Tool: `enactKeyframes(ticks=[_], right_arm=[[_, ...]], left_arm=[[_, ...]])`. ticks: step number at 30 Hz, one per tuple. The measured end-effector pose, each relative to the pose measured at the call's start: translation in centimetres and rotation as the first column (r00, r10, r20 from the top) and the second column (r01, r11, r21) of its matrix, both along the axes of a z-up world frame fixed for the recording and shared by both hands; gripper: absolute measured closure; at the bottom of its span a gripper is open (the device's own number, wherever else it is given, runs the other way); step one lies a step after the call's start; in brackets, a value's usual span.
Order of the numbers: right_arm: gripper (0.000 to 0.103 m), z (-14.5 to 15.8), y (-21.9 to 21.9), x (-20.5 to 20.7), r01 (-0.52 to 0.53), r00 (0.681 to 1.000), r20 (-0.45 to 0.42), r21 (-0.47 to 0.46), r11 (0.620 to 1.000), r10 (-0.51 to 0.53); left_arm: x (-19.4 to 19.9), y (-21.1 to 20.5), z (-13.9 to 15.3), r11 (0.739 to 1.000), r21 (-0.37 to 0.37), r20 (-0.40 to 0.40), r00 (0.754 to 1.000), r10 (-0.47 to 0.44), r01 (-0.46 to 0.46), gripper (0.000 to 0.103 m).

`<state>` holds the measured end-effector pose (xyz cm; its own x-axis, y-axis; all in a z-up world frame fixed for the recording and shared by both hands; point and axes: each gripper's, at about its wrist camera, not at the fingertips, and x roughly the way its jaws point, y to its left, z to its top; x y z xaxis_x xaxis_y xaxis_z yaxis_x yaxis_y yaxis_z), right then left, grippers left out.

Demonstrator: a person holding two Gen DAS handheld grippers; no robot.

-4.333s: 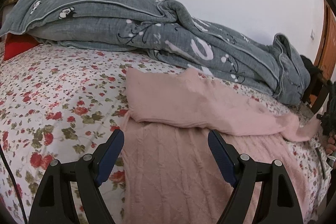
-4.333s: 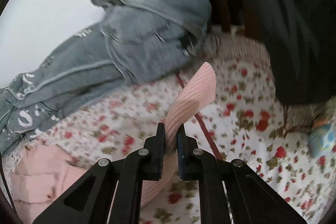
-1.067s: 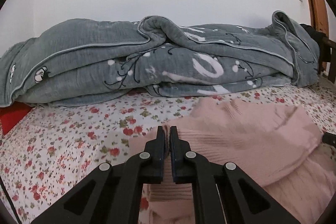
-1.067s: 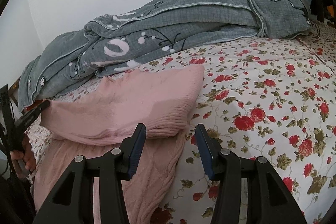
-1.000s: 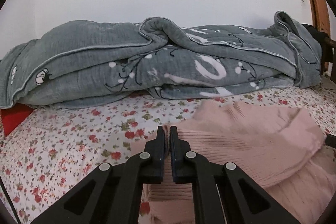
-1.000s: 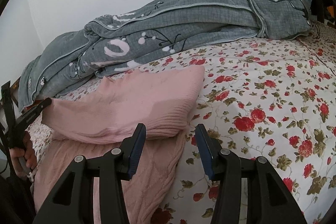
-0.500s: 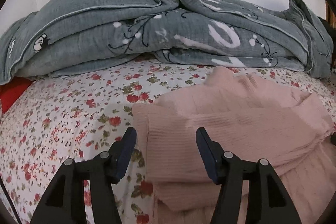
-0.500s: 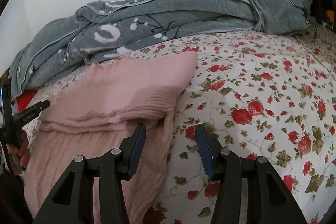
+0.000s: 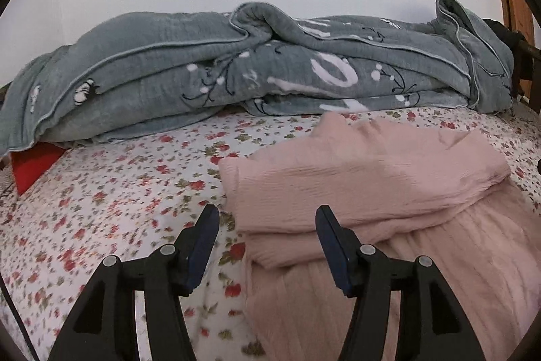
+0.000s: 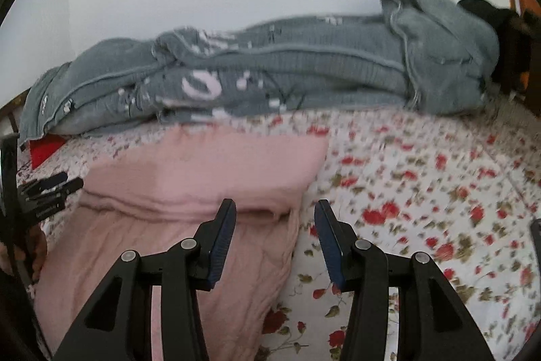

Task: Fold small clothes
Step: 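Grasp the pink sweater hem with both grippers and lift it toward the collar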

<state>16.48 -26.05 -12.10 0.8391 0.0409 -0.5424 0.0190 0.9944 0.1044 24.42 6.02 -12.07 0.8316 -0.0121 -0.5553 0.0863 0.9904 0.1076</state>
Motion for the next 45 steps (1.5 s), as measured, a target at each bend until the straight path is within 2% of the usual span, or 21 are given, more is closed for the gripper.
enactKeyframes(ticks=[3, 7, 9, 12, 16, 22, 25, 28, 30, 32, 34, 36, 39, 40, 42, 43, 45], right_arm=[[0.055, 0.4, -0.1, -1.7, 0.009, 0.999, -0.036, 0.021, 1.0, -0.008], [0.055, -0.5, -0.4, -5.6, -0.024, 0.992, -0.121, 0.046, 0.999, 0.03], [0.055, -1.1, -0.2, -8.0, -0.039, 0.987, -0.155, 0.055, 0.998, 0.047], [0.055, -1.8, 0.5, -11.5, -0.062, 0.984, -0.161, 0.076, 0.995, 0.074], [0.055, -3.1, 1.9, -15.2, -0.108, 0.977, -0.173, 0.102, 0.989, 0.125], [0.058, -5.1, 3.9, -19.1, -0.156, 0.968, -0.188, 0.065, 0.986, 0.166], [0.058, -5.7, 4.2, -20.7, -0.167, 0.965, -0.2, 0.041, 0.985, 0.172], [0.058, -6.1, 3.8, -21.9, -0.155, 0.965, -0.205, 0.064, 0.986, 0.165], [0.058, -6.4, 3.7, -22.6, -0.155, 0.964, -0.207, 0.076, 0.985, 0.167], [0.058, -6.9, 3.8, -23.2, -0.145, 0.963, -0.219, 0.059, 0.988, 0.154], [0.059, -7.4, 4.0, -23.6, -0.129, 0.967, -0.218, 0.044, 0.991, 0.135], [0.065, -7.6, 4.2, -23.5, -0.106, 0.973, -0.207, 0.016, 0.994, 0.107], [0.07, -8.0, 4.8, -22.7, -0.073, 0.98, -0.188, -0.062, 0.995, 0.06], [0.073, -8.3, 5.0, -22.4, -0.067, 0.981, -0.188, -0.084, 0.994, 0.05], [0.093, -8.7, 5.4, -21.8, -0.064, 0.981, -0.187, -0.115, 0.991, 0.041], [0.097, -8.7, 5.6, -21.6, -0.061, 0.986, -0.165, -0.133, 0.989, 0.039], [0.099, -8.2, 6.2, -22.2, -0.074, 0.989, -0.141, -0.186, 0.98, 0.048]], left_arm=[[-2.6, 0.8, 0.2, 0.999, -0.042, -0.01, 1.0, 0.003, -0.004, 0.046], [-6.6, 2.3, -0.3, 0.986, -0.168, -0.077, 0.997, -0.024, 0.011, 0.046], [-8.5, 2.9, -0.7, 0.98, -0.2, -0.098, 0.995, -0.025, 0.004, 0.046], [-12.1, 3.7, -1.4, 0.973, -0.231, -0.123, 0.992, -0.015, -0.014, 0.042], [-16.5, 5.0, -2.8, 0.952, -0.307, -0.172, 0.985, -0.032, -0.023, 0.037], [-20.3, 4.8, -5.3, 0.961, -0.276, -0.237, 0.971, -0.037, -0.03, 0.037], [-21.2, 4.4, -5.9, 0.954, -0.3, -0.248, 0.967, -0.06, -0.017, 0.037], [-21.6, 3.6, -5.9, 0.952, -0.305, -0.246, 0.966, -0.078, 0.0, 0.038], [-21.8, 3.0, -5.8, 0.953, -0.302, -0.239, 0.967, -0.09, 0.014, 0.041], [-21.8, 2.4, -5.7, 0.955, -0.295, -0.239, 0.966, -0.1, 0.026, 0.048], [-21.9, 2.0, -5.6, 0.955, -0.295, -0.233, 0.966, -0.112, 0.04, 0.05], [-21.9, 1.9, -5.6, 0.958, -0.285, -0.235, 0.966, -0.109, 0.038, 0.054], [-21.9, 1.9, -5.7, 0.958, -0.283, -0.241, 0.964, -0.108, 0.036, 0.065], [-21.8, 2.1, -5.8, 0.958, -0.285, -0.246, 0.964, -0.103, 0.029, 0.073], [-21.6, 2.4, -6.0, 0.953, -0.301, -0.254, 0.962, -0.099, 0.018, 0.087], [-21.5, 2.7, -6.1, 0.949, -0.314, -0.26, 0.961, -0.099, 0.013, 0.095], [-21.5, 3.5, -6.1, 0.94, -0.34, -0.261, 0.96, -0.098, 0.004, 0.095]])
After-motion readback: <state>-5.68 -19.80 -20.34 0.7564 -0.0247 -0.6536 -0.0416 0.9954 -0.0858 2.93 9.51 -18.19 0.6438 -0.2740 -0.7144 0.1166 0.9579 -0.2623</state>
